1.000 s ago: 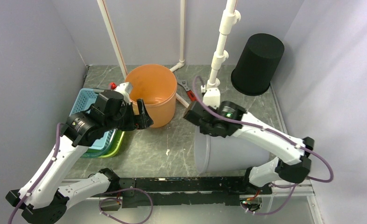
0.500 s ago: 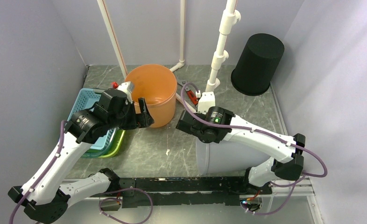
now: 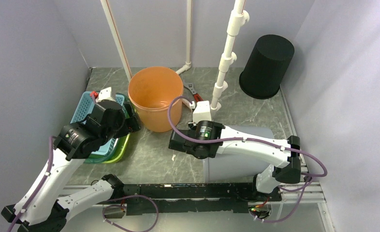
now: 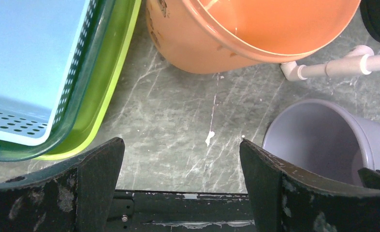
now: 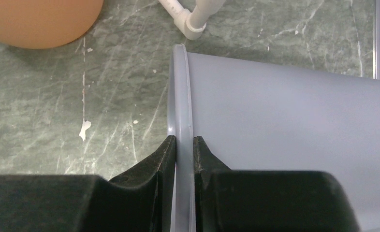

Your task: Turn the large container upside down

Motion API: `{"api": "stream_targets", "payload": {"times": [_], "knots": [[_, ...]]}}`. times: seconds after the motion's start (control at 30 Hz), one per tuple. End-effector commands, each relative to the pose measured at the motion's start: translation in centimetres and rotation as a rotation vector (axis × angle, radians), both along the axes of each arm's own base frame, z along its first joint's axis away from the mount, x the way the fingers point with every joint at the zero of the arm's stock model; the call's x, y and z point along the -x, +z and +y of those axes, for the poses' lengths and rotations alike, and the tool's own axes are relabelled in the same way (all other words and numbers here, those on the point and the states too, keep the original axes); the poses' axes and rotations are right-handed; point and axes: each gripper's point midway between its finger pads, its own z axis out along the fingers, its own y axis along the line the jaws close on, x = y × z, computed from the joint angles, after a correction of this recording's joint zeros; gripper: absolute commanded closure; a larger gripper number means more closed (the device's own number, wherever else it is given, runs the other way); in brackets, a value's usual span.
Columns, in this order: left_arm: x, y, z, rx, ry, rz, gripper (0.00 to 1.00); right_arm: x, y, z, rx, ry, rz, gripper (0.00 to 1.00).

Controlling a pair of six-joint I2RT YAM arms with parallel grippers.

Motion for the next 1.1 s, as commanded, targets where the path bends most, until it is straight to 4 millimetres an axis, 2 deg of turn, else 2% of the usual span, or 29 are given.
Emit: {"api": "stream_targets", "payload": {"times": [0.0,0.43,0.73,0.93,1.07], "knots": [[-0.3,-0.5,1.1,-0.035,0.079,0.018,0.06,2.0,-2.6,2.3,-0.036,-0.009,0.109,1.00],[-0.2,0.0,2.4,-0.035,0.137,-0.033,0.05,2.8,-3.8,4.4,0.001,0.027,0.136,1.00],[0.6,2.3,3.8,0.027,0.191,-0.121,0.05,3.4,-4.5,5.4,0.005,0.035,0.167,1.00],[1.0,2.7,4.5,0.023,0.209,-0.136,0.05,3.6,-4.7,6.0,0.016,0.050,0.172,1.00],[1.2,2.9,4.9,0.018,0.229,-0.127,0.05,3.8,-5.6,6.8,0.013,0.031,0.186,1.00]]}}
